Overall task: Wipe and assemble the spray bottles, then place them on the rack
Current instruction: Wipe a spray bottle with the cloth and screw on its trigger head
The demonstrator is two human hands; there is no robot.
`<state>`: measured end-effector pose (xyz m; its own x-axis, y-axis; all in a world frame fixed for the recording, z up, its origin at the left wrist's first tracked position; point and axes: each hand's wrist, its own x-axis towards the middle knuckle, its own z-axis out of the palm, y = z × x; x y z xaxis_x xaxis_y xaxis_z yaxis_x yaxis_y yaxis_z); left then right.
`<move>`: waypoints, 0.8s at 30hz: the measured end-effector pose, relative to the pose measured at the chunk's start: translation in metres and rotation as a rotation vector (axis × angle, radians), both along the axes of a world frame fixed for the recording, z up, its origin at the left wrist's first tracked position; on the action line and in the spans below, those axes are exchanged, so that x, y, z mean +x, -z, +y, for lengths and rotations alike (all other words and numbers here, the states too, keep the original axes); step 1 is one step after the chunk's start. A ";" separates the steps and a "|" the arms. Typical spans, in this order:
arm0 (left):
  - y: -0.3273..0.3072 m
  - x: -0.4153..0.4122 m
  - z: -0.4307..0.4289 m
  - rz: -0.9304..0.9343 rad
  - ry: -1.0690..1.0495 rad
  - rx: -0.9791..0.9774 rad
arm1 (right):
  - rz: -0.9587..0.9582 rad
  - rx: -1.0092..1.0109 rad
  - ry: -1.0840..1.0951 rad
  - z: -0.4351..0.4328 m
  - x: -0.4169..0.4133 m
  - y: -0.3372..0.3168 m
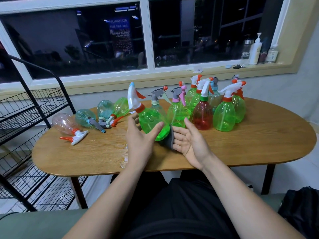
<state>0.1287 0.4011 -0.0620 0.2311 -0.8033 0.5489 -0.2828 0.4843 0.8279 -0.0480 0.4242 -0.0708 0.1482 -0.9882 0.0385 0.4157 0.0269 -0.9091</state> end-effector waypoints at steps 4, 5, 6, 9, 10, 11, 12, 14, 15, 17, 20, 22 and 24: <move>0.006 0.005 0.005 -0.039 0.011 0.007 | 0.008 -0.009 0.012 -0.001 0.002 0.000; 0.007 0.002 0.006 -0.048 0.018 0.006 | 0.019 -0.017 0.012 -0.001 0.003 0.000; 0.007 0.000 0.008 -0.054 0.027 0.002 | 0.032 -0.018 0.015 -0.001 0.004 0.000; 0.002 -0.008 0.006 -0.057 0.036 -0.018 | 0.055 -0.033 -0.024 0.000 0.007 0.002; 0.000 -0.009 0.005 -0.061 0.034 -0.021 | 0.037 -0.039 -0.032 -0.002 0.008 0.003; -0.002 -0.009 0.002 -0.069 0.027 -0.023 | 0.003 -0.036 -0.045 -0.005 0.007 0.007; -0.003 -0.009 -0.001 -0.070 0.024 -0.023 | -0.011 -0.028 -0.055 -0.006 0.007 0.007; -0.005 -0.004 -0.009 -0.060 0.018 -0.014 | 0.008 -0.034 -0.070 -0.006 0.006 0.006; -0.006 -0.001 -0.013 -0.065 0.013 -0.004 | 0.039 -0.043 -0.063 -0.005 0.005 0.005; -0.009 0.005 -0.021 -0.100 -0.004 0.010 | 0.057 -0.041 -0.026 -0.003 0.005 0.003; -0.013 0.016 -0.035 -0.155 -0.028 0.017 | 0.116 -0.057 0.008 -0.005 0.005 0.008; -0.014 0.023 -0.047 -0.191 -0.056 0.033 | 0.211 -0.081 0.037 -0.008 0.004 0.014; -0.011 0.029 -0.061 -0.234 -0.090 0.065 | 0.285 -0.107 0.044 -0.010 0.004 0.018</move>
